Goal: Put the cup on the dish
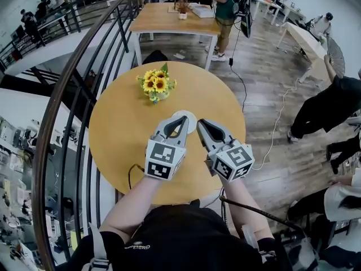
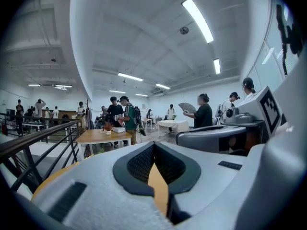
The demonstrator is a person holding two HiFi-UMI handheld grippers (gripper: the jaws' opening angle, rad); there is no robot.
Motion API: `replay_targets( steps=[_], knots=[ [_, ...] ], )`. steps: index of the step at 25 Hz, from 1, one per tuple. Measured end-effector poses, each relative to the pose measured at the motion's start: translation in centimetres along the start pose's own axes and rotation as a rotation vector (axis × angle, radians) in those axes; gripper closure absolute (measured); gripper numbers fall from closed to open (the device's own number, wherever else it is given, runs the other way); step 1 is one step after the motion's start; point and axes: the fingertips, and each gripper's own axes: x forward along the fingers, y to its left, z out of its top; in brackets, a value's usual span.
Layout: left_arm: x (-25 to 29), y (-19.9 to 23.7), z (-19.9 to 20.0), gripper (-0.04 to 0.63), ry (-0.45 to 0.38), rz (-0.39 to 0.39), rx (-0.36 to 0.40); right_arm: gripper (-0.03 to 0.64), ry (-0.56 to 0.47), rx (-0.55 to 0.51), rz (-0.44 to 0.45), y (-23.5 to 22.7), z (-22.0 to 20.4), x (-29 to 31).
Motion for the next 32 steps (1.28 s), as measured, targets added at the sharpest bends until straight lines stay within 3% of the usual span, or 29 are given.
replay_targets(
  steps=[32],
  knots=[
    [1.2, -0.1, -1.9, 0.591, 0.059, 0.001, -0.037, 0.609, 0.051, 0.005, -0.042, -2.1, -1.9, -0.3]
  ],
)
